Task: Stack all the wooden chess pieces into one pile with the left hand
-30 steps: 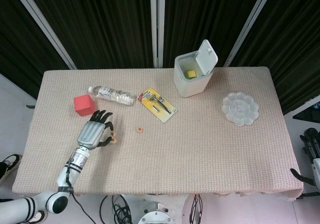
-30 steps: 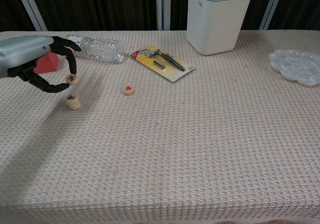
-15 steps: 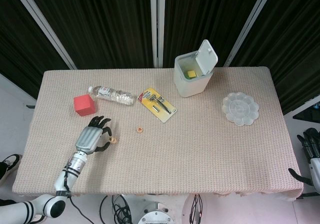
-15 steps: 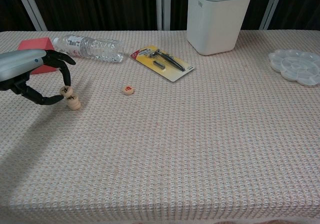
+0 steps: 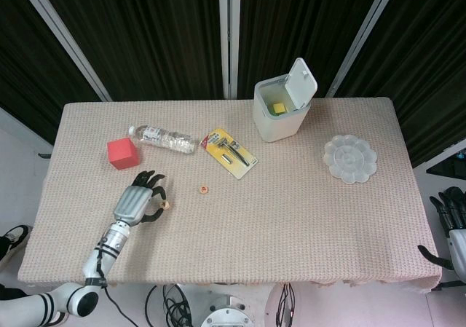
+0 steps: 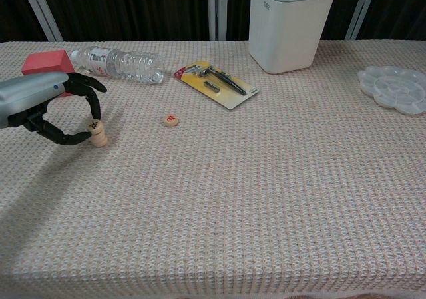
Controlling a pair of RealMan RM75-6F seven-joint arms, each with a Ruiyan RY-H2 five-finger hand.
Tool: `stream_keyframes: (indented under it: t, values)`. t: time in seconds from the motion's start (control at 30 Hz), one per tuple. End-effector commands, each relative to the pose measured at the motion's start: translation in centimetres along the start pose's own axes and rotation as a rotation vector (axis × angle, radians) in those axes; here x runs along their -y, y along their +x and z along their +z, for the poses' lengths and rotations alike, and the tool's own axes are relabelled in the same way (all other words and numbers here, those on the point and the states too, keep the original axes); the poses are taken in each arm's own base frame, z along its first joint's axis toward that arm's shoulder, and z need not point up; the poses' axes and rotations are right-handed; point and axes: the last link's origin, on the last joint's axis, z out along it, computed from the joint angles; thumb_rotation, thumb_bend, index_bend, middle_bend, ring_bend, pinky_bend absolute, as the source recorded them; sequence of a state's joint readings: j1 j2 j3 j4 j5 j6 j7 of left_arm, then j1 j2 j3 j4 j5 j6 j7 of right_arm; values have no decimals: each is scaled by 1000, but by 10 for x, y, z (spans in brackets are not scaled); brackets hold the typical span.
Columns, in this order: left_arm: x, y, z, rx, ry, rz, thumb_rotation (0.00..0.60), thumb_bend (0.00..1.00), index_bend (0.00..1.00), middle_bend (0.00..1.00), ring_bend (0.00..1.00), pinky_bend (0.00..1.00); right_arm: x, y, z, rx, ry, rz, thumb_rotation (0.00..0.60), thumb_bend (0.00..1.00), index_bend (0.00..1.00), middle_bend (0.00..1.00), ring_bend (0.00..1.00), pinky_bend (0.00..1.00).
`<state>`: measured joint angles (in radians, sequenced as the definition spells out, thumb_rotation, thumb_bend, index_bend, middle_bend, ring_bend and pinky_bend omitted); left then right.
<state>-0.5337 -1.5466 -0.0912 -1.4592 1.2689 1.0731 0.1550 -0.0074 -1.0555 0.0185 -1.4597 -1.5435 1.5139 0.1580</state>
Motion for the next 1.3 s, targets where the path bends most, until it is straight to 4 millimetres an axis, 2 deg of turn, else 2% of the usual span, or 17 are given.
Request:
stream_keyframes:
  t: [0.03,0.23,0.4,0.6,0.7,0.8,0.97,1.13,1.3]
  values:
    - [0,-1,1,3,-1,1,600,325,470,120,0,0,0,0,0,1,3,-1,600,94,0,0,0,0]
    - [2,-3,1,8,4,5,600,326,457,120,0,0,-2,-1,0,6,-7,-2,600,94,0,0,0,0]
    - [3,-2,0,3,-1,17,600,326,390,120,0,0,-2,-2,-1,6,-9,-1,600,94,0,0,0,0]
    - [2,-1,-1,-1,-5,17,600,326,368,118,0,0,-2,-1,-1,3,-7,-2,600,94,0,0,0,0]
    - [-5,4,-3,-20,-24,-12,600,326,356,117,0,0,-3,-1,-1,2,-9,-2,600,94,0,0,0,0]
    - [-26,9,-3,-37,-84,-28,600,326,353,117,0,0,-4,-3,-1,8,-15,-7,600,94,0,0,0,0]
    - [-58,4,20,-30,-138,1,600,326,354,120,0,0,-1,-6,-1,14,-5,2,600,94,0,0,0,0]
    - [-71,-11,50,15,-115,20,600,325,342,121,0,0,-4,-4,-1,9,-11,3,600,94,0,0,0,0]
    - [-77,-19,68,36,-90,20,600,322,341,124,0,0,-6,-2,0,5,-14,10,600,94,0,0,0,0]
